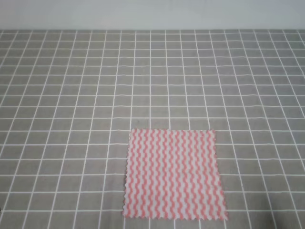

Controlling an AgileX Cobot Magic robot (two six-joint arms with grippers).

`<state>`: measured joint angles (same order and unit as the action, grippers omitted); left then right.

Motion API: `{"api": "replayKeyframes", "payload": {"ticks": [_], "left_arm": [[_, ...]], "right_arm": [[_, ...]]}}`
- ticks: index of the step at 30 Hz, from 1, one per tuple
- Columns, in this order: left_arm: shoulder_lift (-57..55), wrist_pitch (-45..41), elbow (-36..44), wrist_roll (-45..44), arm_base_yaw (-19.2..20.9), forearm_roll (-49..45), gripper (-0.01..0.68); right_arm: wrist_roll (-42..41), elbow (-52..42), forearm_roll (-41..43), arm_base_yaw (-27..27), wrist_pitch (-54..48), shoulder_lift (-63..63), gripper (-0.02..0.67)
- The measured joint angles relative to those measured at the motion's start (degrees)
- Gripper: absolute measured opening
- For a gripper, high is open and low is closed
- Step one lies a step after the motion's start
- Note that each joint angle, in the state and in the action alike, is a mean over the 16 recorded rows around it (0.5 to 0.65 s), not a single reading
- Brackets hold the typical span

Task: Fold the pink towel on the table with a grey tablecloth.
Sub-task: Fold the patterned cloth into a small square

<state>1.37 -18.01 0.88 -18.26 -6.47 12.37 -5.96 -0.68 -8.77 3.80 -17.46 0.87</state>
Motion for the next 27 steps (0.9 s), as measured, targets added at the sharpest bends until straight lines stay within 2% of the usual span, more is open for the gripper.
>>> {"api": "replayKeyframes", "payload": {"ticks": [18, 23, 27], "left_arm": [[0.23, 1.89, 0.34, 0.22, 0.0, 1.16, -0.002], [0.35, 2.54, 0.33, 0.7, 0.01, 3.6, -0.002], [0.23, 4.03, 0.25, 1.14, 0.0, 9.38, -0.002]], "right_arm": [[-0.16, 0.32, -0.33, 0.0, 1.7, -0.37, -0.017], [-0.14, 0.23, -4.33, 0.0, 4.19, -0.25, -0.017], [-0.09, 0.23, -10.08, 0.0, 6.93, -0.25, -0.017]]}}
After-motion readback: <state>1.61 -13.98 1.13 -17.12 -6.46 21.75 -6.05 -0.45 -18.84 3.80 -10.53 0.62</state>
